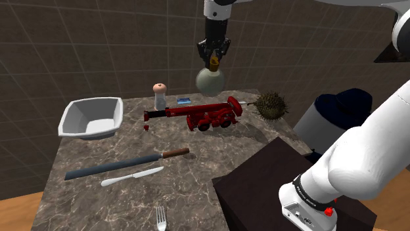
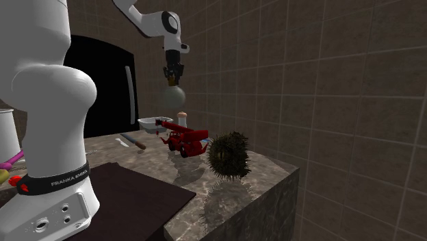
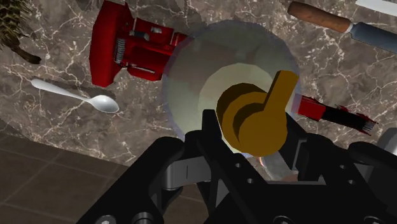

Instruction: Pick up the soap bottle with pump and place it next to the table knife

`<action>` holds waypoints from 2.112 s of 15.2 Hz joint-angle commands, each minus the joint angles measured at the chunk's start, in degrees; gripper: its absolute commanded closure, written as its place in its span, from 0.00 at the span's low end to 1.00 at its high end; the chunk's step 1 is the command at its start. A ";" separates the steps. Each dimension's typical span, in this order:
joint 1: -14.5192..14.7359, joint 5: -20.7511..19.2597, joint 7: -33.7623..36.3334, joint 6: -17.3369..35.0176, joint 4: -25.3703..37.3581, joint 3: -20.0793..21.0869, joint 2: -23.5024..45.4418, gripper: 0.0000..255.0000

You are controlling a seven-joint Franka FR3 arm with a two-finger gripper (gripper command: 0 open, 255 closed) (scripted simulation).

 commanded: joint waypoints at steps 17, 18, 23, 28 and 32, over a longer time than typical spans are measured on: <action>11.93 -1.56 20.11 -4.03 18.06 8.41 14.72 1.00; 11.89 -1.54 20.11 -3.22 17.16 8.40 14.63 1.00; 11.75 -1.55 20.17 0.67 13.17 8.34 14.54 1.00; 11.67 -1.64 20.26 4.42 9.67 8.28 14.79 1.00; 11.64 -1.76 20.37 7.33 7.18 8.23 15.22 1.00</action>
